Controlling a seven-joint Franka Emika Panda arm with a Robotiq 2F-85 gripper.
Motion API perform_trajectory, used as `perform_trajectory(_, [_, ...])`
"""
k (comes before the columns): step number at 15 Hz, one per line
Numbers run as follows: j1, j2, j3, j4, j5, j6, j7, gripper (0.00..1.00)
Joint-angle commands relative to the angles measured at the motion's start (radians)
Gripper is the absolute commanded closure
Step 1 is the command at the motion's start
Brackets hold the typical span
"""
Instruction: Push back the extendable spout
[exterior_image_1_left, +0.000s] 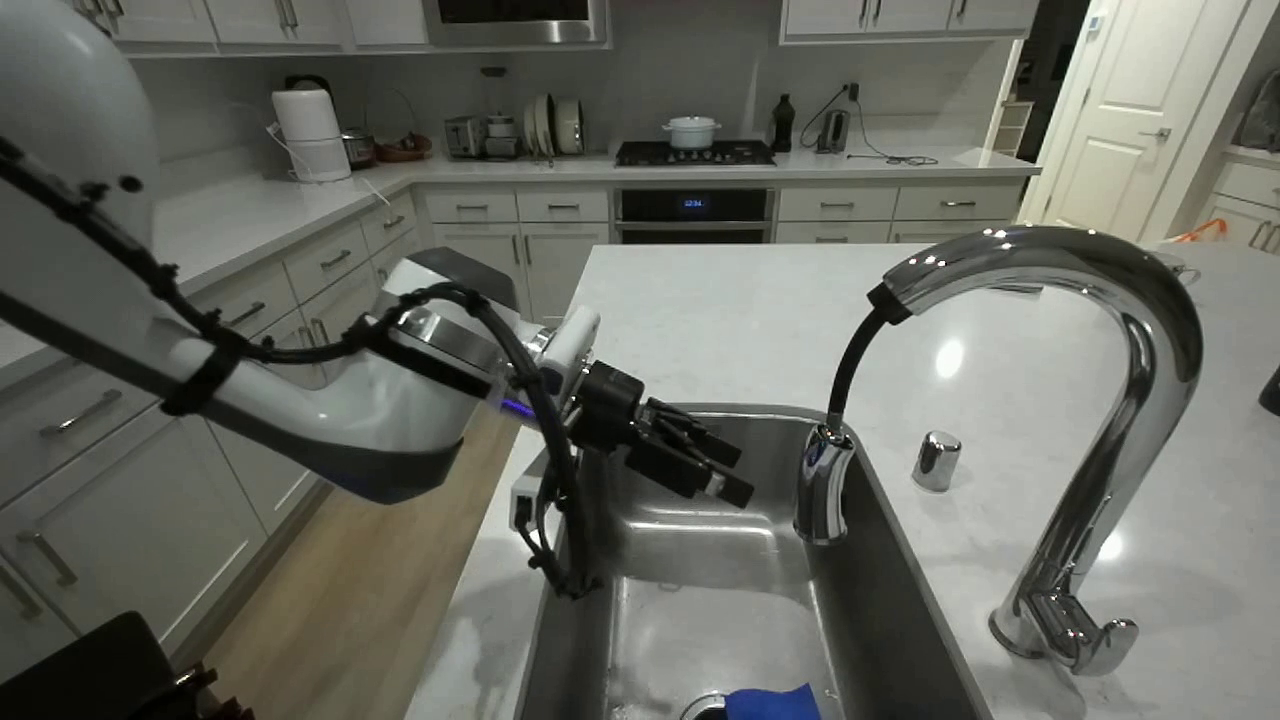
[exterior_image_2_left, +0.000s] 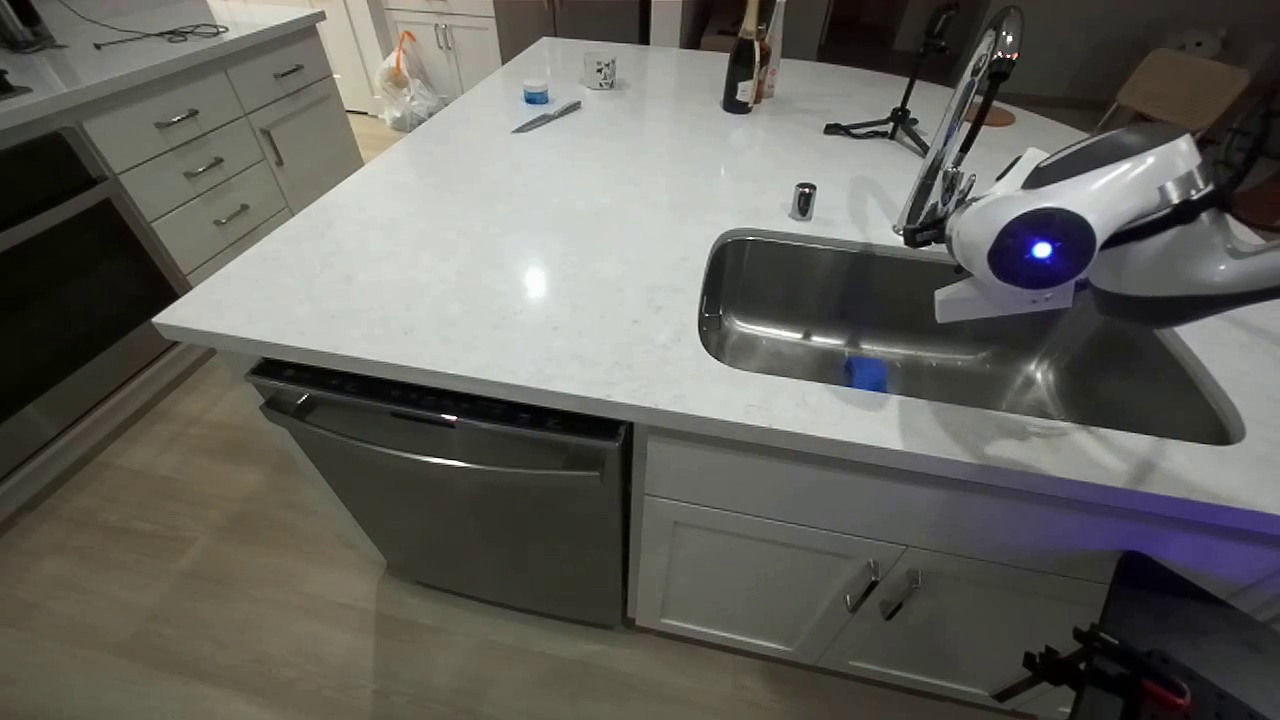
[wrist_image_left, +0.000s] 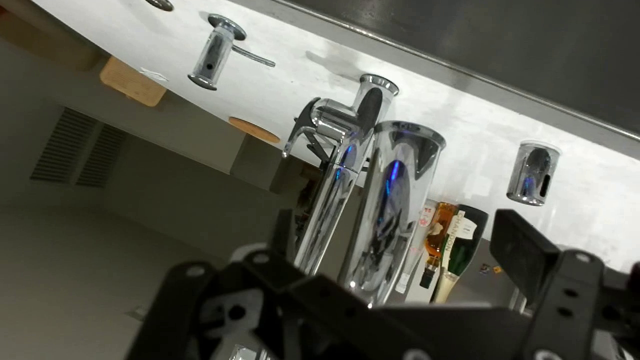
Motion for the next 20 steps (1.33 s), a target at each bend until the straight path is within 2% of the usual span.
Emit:
perform_trajectory(1, [-0.023, 0.117, 0.012, 0.133, -0.022, 0.023, 0.033, 0.00])
perform_trajectory(9, [-0.039, 0.251, 0.019, 0.291, -0.050, -0.022, 0.034, 0.00])
perform_trajectory(18, [-0.061, 0.286, 0.016, 0.341, -0.050, -0.040, 0.027, 0.00])
perform_trajectory(19, [-0.063, 0.286, 0.016, 0.341, -0.051, -0.042, 0.028, 0.25])
perform_trajectory(20, [-0.064, 0.286, 0.016, 0.340, -0.051, -0.043, 0.028, 0.26])
